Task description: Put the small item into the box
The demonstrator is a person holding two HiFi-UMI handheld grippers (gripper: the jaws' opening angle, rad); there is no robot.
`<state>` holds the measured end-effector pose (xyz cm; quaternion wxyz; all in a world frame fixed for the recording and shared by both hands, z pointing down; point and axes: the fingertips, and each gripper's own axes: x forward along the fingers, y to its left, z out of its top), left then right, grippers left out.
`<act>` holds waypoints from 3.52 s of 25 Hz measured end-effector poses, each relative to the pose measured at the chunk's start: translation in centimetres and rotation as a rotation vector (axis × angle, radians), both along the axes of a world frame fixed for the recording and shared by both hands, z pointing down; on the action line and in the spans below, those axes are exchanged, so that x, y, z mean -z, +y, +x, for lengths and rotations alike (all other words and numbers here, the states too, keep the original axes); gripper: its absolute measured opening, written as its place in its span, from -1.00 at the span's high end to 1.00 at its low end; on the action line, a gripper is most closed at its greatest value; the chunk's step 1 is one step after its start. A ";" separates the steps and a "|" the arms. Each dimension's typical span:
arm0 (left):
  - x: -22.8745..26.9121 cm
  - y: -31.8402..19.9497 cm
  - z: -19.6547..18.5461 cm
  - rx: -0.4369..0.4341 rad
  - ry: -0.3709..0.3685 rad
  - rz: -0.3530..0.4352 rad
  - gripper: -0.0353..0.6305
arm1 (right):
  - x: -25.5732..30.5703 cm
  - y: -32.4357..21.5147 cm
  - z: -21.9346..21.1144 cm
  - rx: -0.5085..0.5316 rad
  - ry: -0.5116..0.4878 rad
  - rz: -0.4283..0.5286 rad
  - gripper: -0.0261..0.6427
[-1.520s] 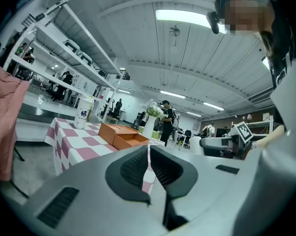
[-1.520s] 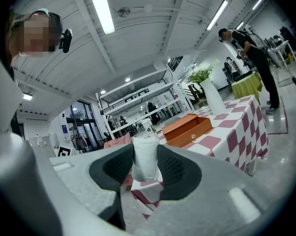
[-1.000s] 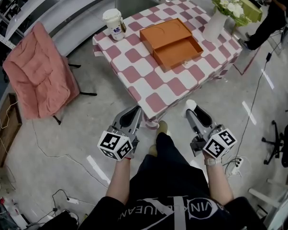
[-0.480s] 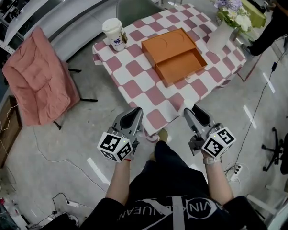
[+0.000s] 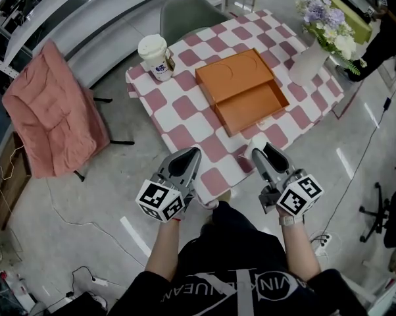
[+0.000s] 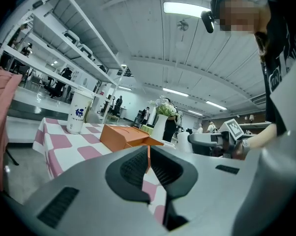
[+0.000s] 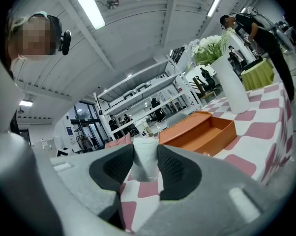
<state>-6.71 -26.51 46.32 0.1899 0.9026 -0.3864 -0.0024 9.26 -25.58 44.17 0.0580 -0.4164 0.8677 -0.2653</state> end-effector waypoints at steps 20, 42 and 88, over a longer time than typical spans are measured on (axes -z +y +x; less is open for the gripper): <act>-0.9 -4.3 2.2 -0.010 -0.027 -0.048 0.83 | -0.5 -7.6 -1.2 0.096 -0.080 -0.023 0.44; -2.5 -10.4 3.8 -0.188 -0.115 -0.016 0.83 | -4.3 -11.2 -2.5 0.080 0.197 -0.111 0.44; -5.0 -12.0 3.5 -0.313 -0.087 -0.025 0.83 | -11.8 -12.5 -5.8 0.401 1.062 -0.380 0.44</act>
